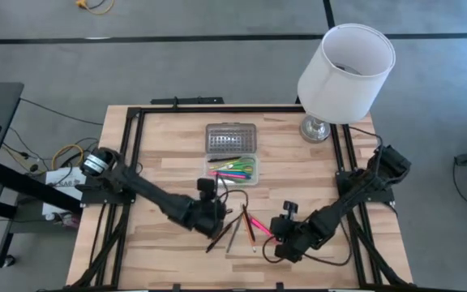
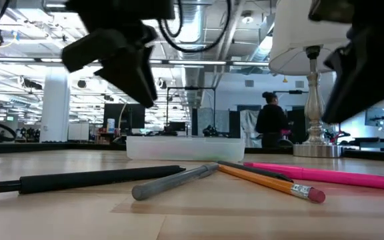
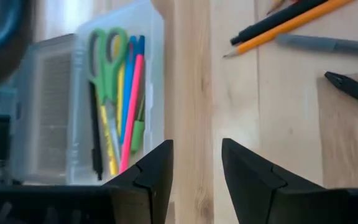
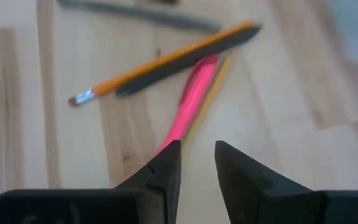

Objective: Pick & place school supplies into a supply box
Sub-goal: Put the yellow pencil into the black supply box

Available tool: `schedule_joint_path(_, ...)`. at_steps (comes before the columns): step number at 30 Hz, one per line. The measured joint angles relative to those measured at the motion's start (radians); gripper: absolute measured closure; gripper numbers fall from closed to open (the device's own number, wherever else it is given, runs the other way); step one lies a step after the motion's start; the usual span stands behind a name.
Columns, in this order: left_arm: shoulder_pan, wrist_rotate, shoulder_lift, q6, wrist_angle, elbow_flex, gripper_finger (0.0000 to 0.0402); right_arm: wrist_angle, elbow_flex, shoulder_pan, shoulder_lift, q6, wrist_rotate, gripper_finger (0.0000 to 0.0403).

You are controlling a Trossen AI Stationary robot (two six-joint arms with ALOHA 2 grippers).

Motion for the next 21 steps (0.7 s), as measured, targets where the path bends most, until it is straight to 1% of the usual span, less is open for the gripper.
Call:
schedule_joint_path(3, -0.043, -0.077, 0.000, -0.070, -0.006, -0.031, 0.0270, 0.004, 0.000, 0.002, 0.038, 0.015, -0.042, 0.0310)
schedule_joint_path(7, -0.081, -0.150, 0.000, -0.143, -0.011, -0.055, 0.0270, -0.001, 0.000, 0.003, 0.055, 0.049, -0.053, 0.0310)
schedule_joint_path(15, -0.110, -0.208, 0.000, -0.249, -0.035, -0.073, 0.0270, 0.004, 0.000, 0.003, 0.055, 0.073, -0.049, 0.0310)
schedule_joint_path(21, -0.125, -0.230, 0.000, -0.272, -0.045, -0.073, 0.0270, 0.032, -0.020, 0.001, 0.055, 0.076, -0.025, 0.0310)
